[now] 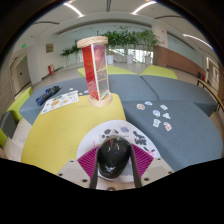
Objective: Arrange mouse
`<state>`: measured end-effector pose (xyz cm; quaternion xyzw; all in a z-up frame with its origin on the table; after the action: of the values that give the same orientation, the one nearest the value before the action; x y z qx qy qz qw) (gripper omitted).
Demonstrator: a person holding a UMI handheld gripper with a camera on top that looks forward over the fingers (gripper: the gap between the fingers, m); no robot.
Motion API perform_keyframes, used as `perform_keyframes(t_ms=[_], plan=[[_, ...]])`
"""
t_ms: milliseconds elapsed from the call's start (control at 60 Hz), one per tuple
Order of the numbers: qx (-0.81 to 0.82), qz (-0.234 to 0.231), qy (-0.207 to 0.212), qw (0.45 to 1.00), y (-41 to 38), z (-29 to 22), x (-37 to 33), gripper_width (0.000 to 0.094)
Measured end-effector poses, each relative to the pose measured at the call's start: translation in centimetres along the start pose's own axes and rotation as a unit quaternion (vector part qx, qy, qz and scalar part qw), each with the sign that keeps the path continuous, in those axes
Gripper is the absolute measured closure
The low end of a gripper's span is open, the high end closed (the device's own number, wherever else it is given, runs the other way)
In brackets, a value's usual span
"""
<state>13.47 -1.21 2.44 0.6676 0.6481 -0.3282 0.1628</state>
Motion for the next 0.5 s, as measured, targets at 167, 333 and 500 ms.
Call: perform_keyframes(t_ms=[167,333,500], plan=[[-0.026,0.019,-0.002,0.999,0.5,0.2,-0.3,0.0167],[-0.014,0.018,0.009,1.0,0.0,0.2,-2.8,0.0099],[0.016,0.009,0.042,0.999,-1.5,0.4,-9.1,0.0094]])
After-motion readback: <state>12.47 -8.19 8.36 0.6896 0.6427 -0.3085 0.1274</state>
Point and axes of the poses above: the point between the fingertips, and its own axes, seen from behind it with the camera up: y to the right, z down, x forward, the way the camera looks, the point moved 5 cm from there along -x, backward, against the way the camera looks, and after that the axes turned 12 degrees about x, right-handed, at the moved point
